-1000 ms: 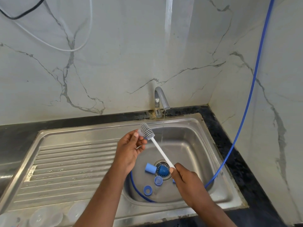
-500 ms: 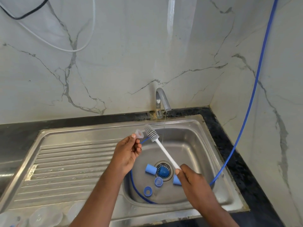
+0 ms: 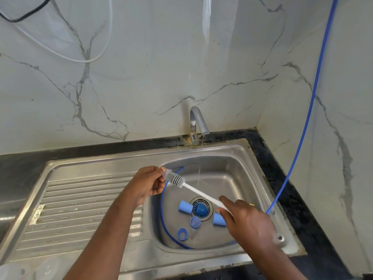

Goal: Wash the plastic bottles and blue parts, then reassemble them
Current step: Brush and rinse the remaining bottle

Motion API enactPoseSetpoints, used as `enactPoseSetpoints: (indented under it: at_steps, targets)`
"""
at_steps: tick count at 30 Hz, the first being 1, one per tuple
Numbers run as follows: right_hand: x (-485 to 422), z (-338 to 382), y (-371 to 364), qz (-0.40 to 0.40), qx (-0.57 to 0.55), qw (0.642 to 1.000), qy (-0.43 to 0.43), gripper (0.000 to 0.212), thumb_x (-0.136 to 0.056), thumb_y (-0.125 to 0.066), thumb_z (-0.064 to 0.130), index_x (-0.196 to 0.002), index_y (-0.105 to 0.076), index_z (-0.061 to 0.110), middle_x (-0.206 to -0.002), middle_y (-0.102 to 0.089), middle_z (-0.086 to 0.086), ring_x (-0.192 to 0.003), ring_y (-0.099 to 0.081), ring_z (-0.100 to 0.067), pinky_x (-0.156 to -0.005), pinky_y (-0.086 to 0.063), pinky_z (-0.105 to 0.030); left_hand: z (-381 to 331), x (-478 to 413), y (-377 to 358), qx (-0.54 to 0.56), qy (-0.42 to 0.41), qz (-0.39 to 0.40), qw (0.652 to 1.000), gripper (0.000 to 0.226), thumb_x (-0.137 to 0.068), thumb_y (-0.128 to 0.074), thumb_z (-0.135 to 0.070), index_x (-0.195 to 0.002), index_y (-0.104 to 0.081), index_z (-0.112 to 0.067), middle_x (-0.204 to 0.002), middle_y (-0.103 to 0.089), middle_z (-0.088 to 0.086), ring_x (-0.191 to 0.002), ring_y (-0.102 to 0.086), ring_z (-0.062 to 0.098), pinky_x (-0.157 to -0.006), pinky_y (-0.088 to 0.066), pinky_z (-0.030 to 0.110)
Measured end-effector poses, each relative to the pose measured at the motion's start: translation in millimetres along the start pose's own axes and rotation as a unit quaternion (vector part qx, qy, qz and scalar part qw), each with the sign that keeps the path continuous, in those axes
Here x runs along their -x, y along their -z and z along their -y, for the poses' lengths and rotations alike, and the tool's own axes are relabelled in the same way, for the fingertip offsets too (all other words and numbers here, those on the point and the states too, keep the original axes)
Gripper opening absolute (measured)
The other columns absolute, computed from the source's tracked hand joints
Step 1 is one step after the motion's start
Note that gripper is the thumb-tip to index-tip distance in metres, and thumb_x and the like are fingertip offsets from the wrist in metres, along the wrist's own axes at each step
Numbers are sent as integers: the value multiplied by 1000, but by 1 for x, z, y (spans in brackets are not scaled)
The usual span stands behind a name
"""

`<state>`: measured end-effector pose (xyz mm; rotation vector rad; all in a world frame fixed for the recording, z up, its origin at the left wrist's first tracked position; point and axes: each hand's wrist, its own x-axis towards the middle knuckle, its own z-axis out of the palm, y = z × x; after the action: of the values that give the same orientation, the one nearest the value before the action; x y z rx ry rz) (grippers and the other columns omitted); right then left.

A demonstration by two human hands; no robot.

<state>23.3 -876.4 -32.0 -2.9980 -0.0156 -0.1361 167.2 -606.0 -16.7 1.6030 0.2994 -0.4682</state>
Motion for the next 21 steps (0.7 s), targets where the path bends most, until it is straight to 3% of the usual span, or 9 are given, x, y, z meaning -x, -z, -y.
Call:
enactPoseSetpoints:
  at_steps: [3, 7, 11, 14, 15, 17, 18, 20, 21]
  targets:
    - [0, 6, -2, -50, 27, 998, 33, 40, -89, -45, 49, -110, -74, 32, -58, -56, 3, -41, -53, -23, -36, -34, -25, 3, -2, -3, 31, 68, -8, 997, 23, -103, -49, -20, -102, -66, -5, -92, -68, 15, -84, -68, 26, -75, -61, 41]
    - [5, 23, -4, -70, 38, 997, 20, 43, -91, -39, 49, -108, -74, 30, -56, -54, 4, -39, -52, -22, -35, -32, -24, 1, 0, -15, 224, 110, 2, 968, 32, -101, -34, -21, -121, -53, -5, -108, -74, 24, -109, -68, 40, -95, -53, 57]
    - [5, 30, 1, -25, 14, 1000, 8, 33, -95, -40, 49, -99, -68, 31, -54, -51, 4, -39, -53, -22, -34, -35, -26, 3, -3, -29, 268, 72, -4, 961, 44, -106, -35, -52, -117, -51, -13, -105, -75, 20, -103, -72, 34, -89, -53, 50]
    - [1, 35, 7, 74, -118, 989, -42, 28, -101, -42, 53, -98, -57, 30, -60, -49, 4, -49, -49, -16, -47, -41, -35, 7, -8, -35, 291, -6, 6, 957, 37, -105, -40, -46, -109, -51, -11, -100, -74, 22, -100, -73, 34, -96, -53, 52]
    - [-2, 35, 12, 138, -277, 946, -92, 32, -101, -44, 55, -96, -59, 27, -61, -48, 5, -49, -43, -14, -49, -41, -38, 9, -8, -36, 307, -33, 22, 951, 34, -104, -42, -43, -106, -52, -11, -99, -72, 24, -101, -73, 36, -96, -55, 52]
    - [-7, 34, 24, 291, -554, 756, -192, 39, -101, -48, 54, -97, -71, 22, -60, -42, -1, -44, -30, -15, -40, -29, -33, 10, -5, -35, 335, -68, 61, 938, 30, -102, -44, -39, -101, -54, -10, -96, -70, 24, -103, -71, 37, -97, -55, 52]
    - [-9, 32, 26, 326, -599, 702, -206, 42, -102, -47, 54, -100, -74, 21, -59, -39, -3, -43, -25, -15, -39, -24, -27, 11, -4, -36, 344, -76, 74, 933, 30, -102, -45, -38, -101, -55, -9, -95, -69, 23, -104, -70, 38, -97, -55, 52]
    - [-10, 30, 27, 313, -578, 722, -213, 40, -102, -47, 55, -97, -73, 24, -60, -41, -4, -43, -29, -16, -40, -26, -25, 12, -4, -39, 351, -77, 71, 931, 32, -101, -45, -39, -101, -56, -9, -95, -70, 23, -107, -69, 39, -99, -55, 52]
    - [-7, 28, 22, 275, -490, 808, -178, 36, -101, -48, 56, -96, -69, 28, -60, -47, -1, -44, -38, -18, -42, -35, -28, 13, -5, -42, 349, -73, 56, 932, 32, -103, -44, -39, -102, -56, -9, -95, -70, 23, -107, -69, 40, -99, -55, 51]
